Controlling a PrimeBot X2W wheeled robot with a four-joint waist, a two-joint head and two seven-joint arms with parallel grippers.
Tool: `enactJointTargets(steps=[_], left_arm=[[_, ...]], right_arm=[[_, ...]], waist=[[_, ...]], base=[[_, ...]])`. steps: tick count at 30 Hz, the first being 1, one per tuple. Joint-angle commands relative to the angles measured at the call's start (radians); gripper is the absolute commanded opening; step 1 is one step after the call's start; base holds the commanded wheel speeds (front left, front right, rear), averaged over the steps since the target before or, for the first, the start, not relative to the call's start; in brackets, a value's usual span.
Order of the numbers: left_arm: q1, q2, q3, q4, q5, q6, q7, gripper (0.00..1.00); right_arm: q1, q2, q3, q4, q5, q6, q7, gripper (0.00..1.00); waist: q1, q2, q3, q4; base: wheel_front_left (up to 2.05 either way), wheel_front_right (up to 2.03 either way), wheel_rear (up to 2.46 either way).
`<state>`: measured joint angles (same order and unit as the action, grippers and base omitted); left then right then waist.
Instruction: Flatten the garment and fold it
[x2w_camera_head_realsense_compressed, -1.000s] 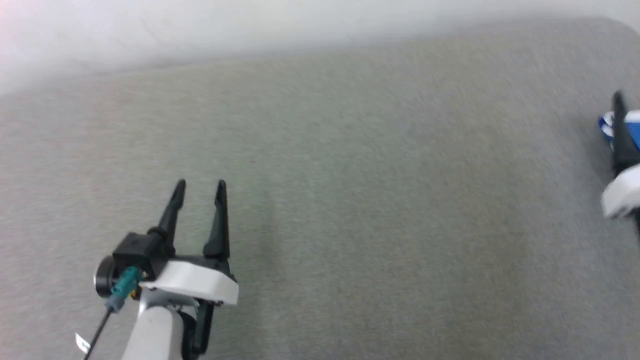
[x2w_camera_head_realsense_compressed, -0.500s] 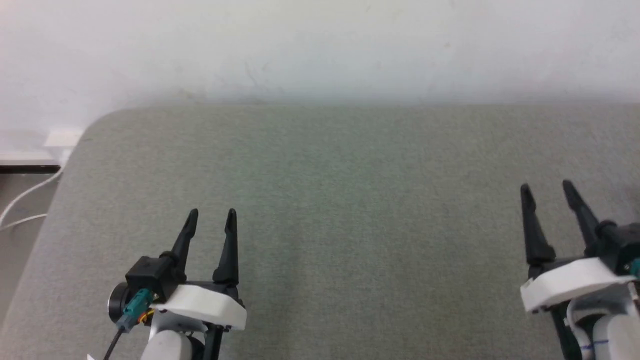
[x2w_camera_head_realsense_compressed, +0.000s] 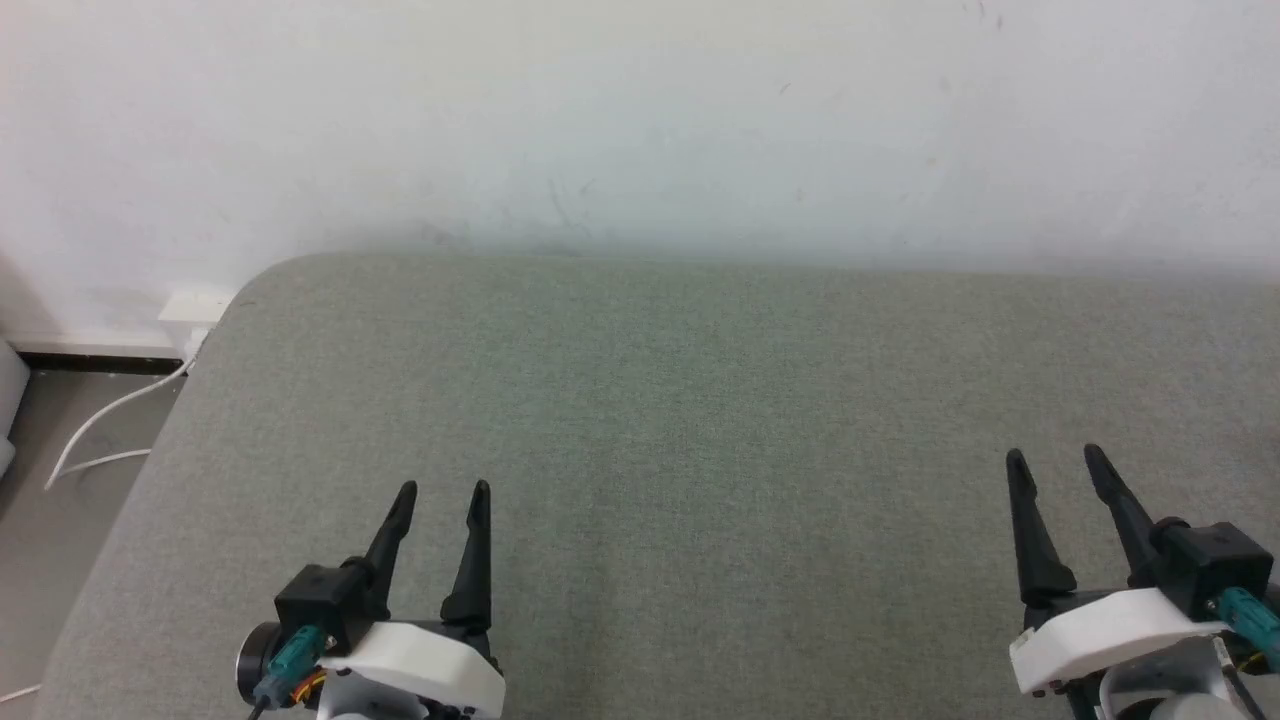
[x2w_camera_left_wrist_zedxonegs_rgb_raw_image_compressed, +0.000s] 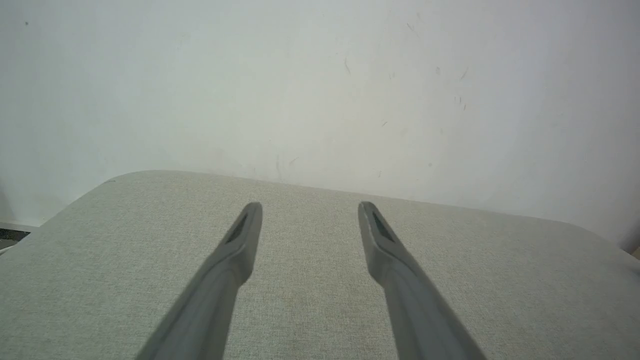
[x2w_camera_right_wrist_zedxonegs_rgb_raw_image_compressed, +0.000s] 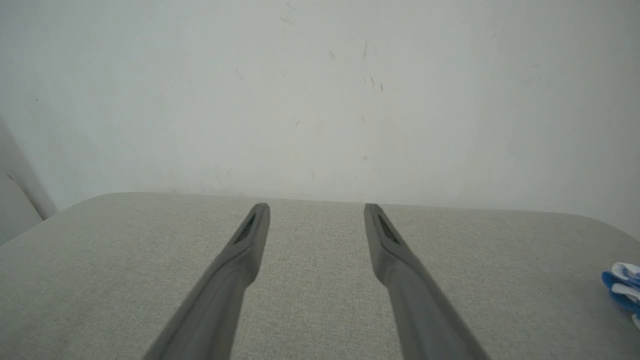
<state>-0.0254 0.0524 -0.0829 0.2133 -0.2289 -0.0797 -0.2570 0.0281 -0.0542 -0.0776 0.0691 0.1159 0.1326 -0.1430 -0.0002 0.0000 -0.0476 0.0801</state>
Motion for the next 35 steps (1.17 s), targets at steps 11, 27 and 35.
enactJointTargets(steps=[11, 27, 35], left_arm=[[0.005, -0.002, 0.005, 0.012, -0.012, 0.003, -0.005, 1.00], [0.000, 0.000, 0.005, 0.011, -0.004, 0.002, 0.007, 0.00], [0.002, 0.000, 0.010, -0.003, 0.011, 0.007, 0.023, 0.00]], right_arm=[[0.005, 0.004, 0.015, 0.028, 0.020, -0.002, -0.026, 1.00], [-0.001, 0.000, 0.020, 0.033, 0.017, 0.000, -0.020, 0.00], [-0.002, 0.000, 0.024, 0.027, 0.008, 0.000, -0.009, 0.00]], waist=[[0.0002, 0.0000, 0.007, -0.010], [0.0002, 0.0000, 0.009, -0.015], [0.0002, 0.0000, 0.011, -0.019]], base=[[0.00, 0.00, 0.00], [0.00, 0.00, 0.00], [0.00, 0.00, 0.00]])
